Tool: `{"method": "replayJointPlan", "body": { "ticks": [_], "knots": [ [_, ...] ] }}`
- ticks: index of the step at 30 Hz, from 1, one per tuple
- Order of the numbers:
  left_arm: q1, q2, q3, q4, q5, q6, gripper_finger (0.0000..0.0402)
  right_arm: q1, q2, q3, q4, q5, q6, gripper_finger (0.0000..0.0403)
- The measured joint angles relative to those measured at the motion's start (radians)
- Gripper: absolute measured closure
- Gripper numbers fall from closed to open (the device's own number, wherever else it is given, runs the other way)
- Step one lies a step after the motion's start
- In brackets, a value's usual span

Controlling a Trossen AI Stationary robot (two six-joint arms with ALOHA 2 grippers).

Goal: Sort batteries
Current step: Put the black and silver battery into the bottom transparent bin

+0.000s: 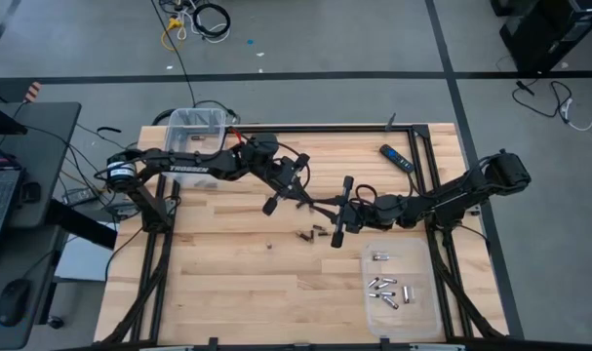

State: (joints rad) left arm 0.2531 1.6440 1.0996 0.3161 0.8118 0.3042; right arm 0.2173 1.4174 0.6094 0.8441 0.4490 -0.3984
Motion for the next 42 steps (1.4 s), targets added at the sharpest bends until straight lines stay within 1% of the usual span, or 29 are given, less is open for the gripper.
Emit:
{"method": "replayJointPlan", "body": {
  "ticks": [11,14,16,19,21,22,25,28,30,33,36,38,40,42],
  "knots": [
    [0.0,-0.001,0.001,-0.048,-0.022,0.0,0.04,0.0,0.001,-0.001,-0.008,0.01,0.015,0.0375],
    [0.001,-0.001,0.002,-0.059,-0.034,0.0,0.0401,0.0,0.002,-0.002,-0.011,0.053,0.039,0.0377],
    [0.001,-0.001,0.002,-0.076,-0.063,0.001,0.0401,0.0,0.002,-0.002,-0.016,0.092,0.056,0.0379],
    [0.0,-0.002,0.003,-0.132,-0.106,0.002,0.0401,-0.002,-0.001,0.016,-0.055,0.237,0.112,0.0385],
    [0.0,-0.002,0.003,-0.174,-0.114,0.002,0.0401,-0.008,-0.009,0.057,-0.165,0.298,0.157,0.0391],
    [0.001,-0.007,0.003,-0.197,-0.117,0.004,0.0401,-0.013,-0.015,0.087,-0.248,0.307,0.195,0.0394],
    [0.002,-0.042,0.002,-0.289,-0.122,0.014,0.0401,-0.04,-0.021,0.221,-0.585,0.309,0.354,0.0401],
    [0.001,-0.099,0.002,-0.373,-0.127,0.066,0.0401,-0.066,-0.012,0.358,-0.909,0.308,0.483,0.0401],
    [0.001,-0.136,0.002,-0.436,-0.145,0.085,0.0401,-0.077,-0.011,0.426,-1.066,0.298,0.557,0.0402],
    [0.002,-0.205,0.002,-0.535,-0.222,0.085,0.0401,-0.079,-0.012,0.512,-1.232,0.274,0.633,0.0402],
    [0.002,-0.279,0.002,-0.662,-0.352,0.103,0.0401,-0.085,-0.012,0.592,-1.383,0.209,0.729,0.0402],
    [0.002,-0.322,-0.001,-0.719,-0.434,0.113,0.0401,-0.104,-0.013,0.632,-1.451,0.119,0.841,0.0402],
    [0.002,-0.373,-0.021,-0.743,-0.48,0.117,0.0401,-0.137,-0.013,0.651,-1.498,0.02,0.95,0.0402],
    [0.003,-0.428,-0.057,-0.735,-0.496,0.125,0.0401,-0.179,-0.011,0.653,-1.535,-0.082,1.009,0.0402]
  ]
}}
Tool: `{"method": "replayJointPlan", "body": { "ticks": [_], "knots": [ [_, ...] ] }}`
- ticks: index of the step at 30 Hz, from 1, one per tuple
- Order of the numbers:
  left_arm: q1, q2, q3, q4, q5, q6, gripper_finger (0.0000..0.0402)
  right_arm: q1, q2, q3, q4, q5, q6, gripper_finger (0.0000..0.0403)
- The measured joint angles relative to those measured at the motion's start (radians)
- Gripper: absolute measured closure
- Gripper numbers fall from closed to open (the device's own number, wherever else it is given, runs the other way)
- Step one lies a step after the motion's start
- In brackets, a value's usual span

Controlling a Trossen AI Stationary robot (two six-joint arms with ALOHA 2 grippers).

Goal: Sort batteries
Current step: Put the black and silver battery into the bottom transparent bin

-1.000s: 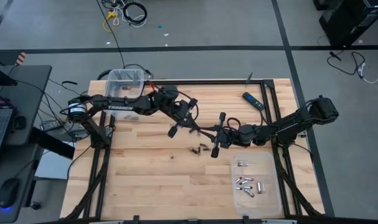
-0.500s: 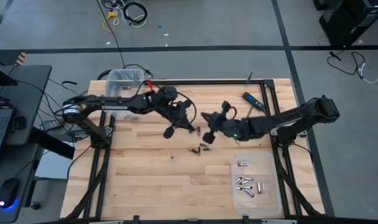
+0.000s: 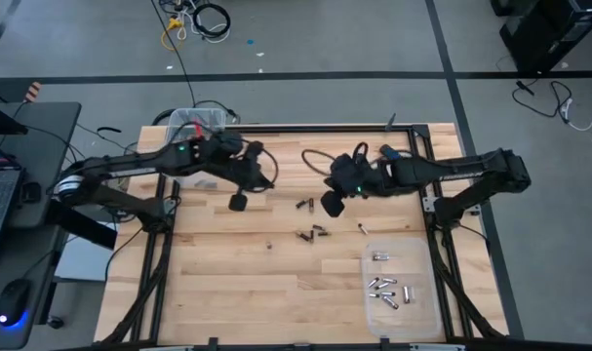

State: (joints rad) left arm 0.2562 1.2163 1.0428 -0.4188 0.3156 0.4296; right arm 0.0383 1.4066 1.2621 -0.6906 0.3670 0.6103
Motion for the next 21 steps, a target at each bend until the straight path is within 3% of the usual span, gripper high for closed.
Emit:
{"method": "replayJointPlan", "body": {
  "ticks": [5,10,15,21],
  "knots": [
    [0.003,-0.139,-0.13,0.108,-0.004,-0.017,0.0401,-0.094,0.095,-0.002,-0.12,-0.227,0.062,0.0403],
    [0.004,-0.257,-0.265,0.223,-0.004,-0.079,0.0401,-0.134,0.218,-0.002,-0.18,-0.389,0.063,0.0403],
    [0.003,-0.34,-0.351,0.283,-0.015,-0.126,0.0401,-0.128,0.296,-0.001,-0.237,-0.489,0.061,0.0403],
    [0.004,-0.373,-0.389,0.306,-0.04,-0.144,0.0401,-0.092,0.36,-0.001,-0.34,-0.509,0.061,0.0403]
  ]
}}
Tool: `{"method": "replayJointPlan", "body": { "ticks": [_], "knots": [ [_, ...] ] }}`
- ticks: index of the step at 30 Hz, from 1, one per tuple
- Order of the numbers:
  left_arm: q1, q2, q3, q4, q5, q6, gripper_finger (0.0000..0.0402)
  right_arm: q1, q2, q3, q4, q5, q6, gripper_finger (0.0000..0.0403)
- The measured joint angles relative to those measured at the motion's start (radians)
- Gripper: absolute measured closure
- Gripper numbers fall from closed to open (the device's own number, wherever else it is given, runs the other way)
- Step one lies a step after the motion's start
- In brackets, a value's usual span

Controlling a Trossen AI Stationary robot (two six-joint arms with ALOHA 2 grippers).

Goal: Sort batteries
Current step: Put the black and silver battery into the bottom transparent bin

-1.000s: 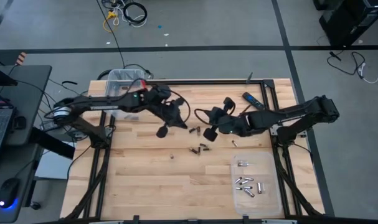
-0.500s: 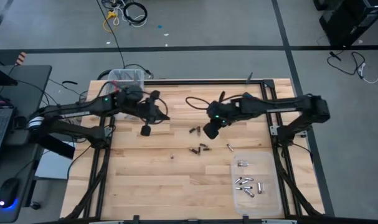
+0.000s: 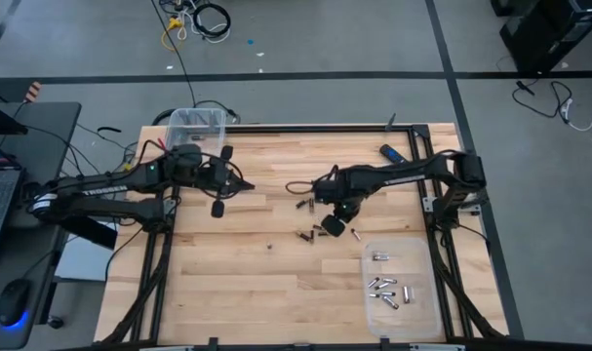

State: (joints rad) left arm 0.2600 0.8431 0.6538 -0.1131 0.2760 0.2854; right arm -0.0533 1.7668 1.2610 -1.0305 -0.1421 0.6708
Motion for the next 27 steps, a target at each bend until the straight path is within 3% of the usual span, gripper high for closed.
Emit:
{"method": "replayJointPlan", "body": {
  "ticks": [8,18,27],
  "knots": [
    [0.0,-0.001,-0.002,-0.001,-0.021,-0.01,0.0401,0.066,0.031,0.0,-0.014,-0.011,-0.017,0.039],
    [0.0,0.0,-0.002,0.009,-0.021,-0.013,0.0401,0.087,0.031,-0.002,-0.062,0.115,-0.015,0.0315],
    [0.0,0.0,-0.002,0.009,-0.022,-0.012,0.0401,0.057,0.032,-0.128,-0.056,0.123,-0.01,0.0272]
  ]
}}
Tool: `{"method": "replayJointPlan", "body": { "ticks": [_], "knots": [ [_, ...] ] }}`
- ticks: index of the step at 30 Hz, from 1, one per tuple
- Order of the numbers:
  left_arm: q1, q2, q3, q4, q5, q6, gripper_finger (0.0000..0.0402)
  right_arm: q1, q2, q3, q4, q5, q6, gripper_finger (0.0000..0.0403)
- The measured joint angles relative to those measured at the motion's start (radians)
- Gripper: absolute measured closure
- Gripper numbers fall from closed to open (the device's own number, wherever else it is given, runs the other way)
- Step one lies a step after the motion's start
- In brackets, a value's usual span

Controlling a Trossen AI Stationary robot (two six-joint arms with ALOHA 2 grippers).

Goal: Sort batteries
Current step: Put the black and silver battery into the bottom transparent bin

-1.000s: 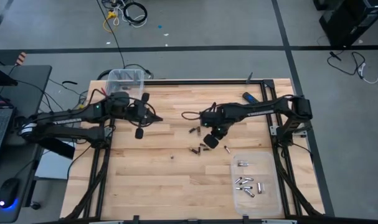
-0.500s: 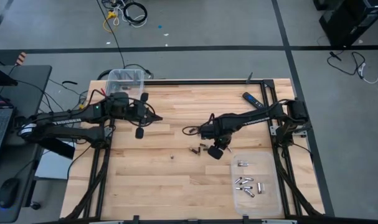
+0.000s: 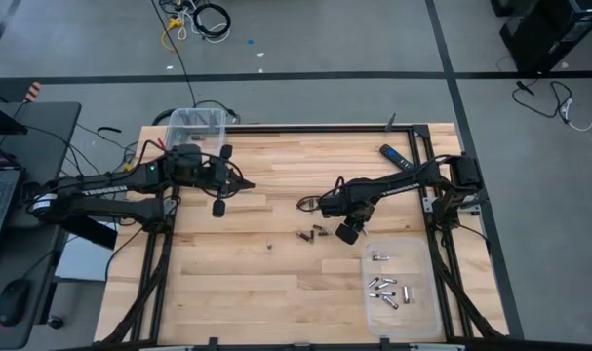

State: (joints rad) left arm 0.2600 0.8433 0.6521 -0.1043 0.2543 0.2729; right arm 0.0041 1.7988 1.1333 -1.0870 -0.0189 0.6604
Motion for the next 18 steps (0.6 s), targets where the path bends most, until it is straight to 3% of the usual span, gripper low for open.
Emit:
{"method": "replayJointPlan", "body": {
  "ticks": [11,18],
  "knots": [
    [0.0,0.0,0.0,0.003,0.0,0.001,0.0402,-0.001,-0.006,-0.138,0.101,-0.039,0.017,0.0269],
    [0.0,0.0,0.0,0.005,0.0,0.002,0.0402,-0.006,-0.006,-0.158,0.125,-0.058,0.029,0.0283]
  ]
}}
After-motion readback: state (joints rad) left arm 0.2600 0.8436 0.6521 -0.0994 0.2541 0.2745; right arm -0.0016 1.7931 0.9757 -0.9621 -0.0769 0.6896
